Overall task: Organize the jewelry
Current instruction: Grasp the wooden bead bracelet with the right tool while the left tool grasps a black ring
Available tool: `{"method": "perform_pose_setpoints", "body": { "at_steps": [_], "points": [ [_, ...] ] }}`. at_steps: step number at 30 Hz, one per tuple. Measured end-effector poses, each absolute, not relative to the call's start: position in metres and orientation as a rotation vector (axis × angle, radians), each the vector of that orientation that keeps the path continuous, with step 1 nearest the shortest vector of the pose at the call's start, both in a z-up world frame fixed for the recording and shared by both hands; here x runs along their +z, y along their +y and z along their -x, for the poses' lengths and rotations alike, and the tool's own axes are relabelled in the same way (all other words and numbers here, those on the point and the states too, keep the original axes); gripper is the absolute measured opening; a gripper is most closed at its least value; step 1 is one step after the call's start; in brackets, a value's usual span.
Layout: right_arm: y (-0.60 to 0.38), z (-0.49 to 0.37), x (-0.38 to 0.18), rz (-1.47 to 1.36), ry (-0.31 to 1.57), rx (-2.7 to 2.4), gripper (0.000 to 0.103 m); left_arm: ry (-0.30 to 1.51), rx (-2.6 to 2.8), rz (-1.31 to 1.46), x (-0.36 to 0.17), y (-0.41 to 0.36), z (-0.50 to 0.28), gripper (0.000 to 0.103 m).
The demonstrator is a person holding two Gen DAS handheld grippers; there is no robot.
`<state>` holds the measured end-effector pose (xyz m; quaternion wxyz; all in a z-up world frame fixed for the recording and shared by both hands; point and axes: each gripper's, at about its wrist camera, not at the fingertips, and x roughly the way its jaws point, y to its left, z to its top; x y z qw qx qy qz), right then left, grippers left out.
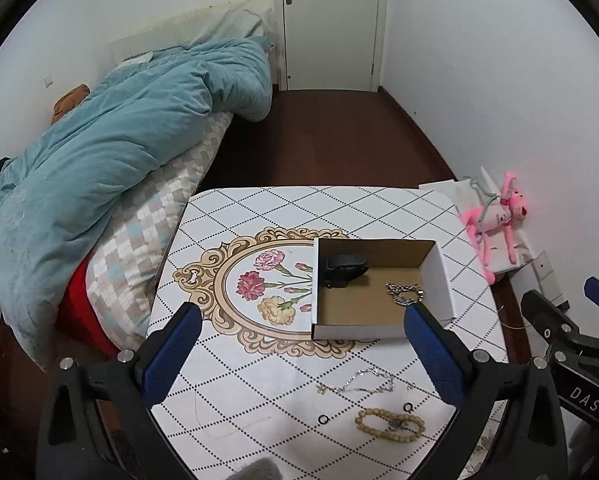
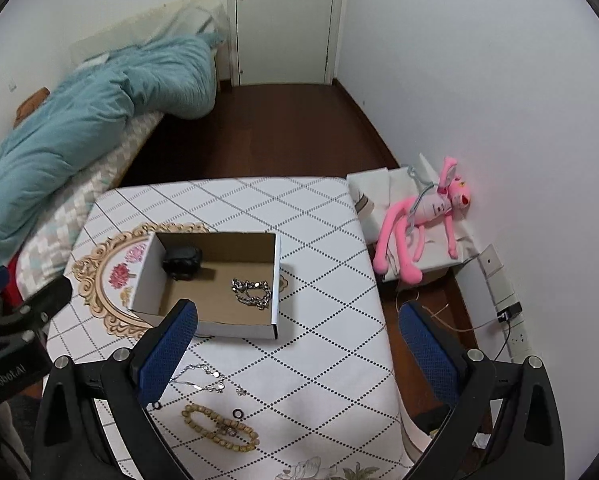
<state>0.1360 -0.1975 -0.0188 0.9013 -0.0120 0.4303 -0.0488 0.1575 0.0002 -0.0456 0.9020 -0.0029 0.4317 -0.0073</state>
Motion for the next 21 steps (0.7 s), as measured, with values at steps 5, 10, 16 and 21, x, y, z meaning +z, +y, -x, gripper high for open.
{"method": "perform_pose_setpoints", "body": {
  "at_steps": [5,10,16,21],
  "points": [
    [-0.200,-0.118,-0.009,0.001,0.879,-0.097,0.102,0.913,0.024,0.020,-0.043,0.007,-0.146,0.103],
    [-0.202,-0.110,-0.046,-0.038,0.989,-0.081,0.102,0.957,0.053,-0.010,-0.073,0.018,-0.133,0.103],
    [-0.202,-0.100,-0.139,-0.098,1.170,-0.056,0.102,1.109,0.094,-0.052,-0.151,0.034,-0.121,0.103],
    [-0.196,-0.089,-0.200,-0.132,1.264,-0.035,0.084,1.213,0.077,-0.068,-0.203,0.037,-0.115,0.103]
  ]
}}
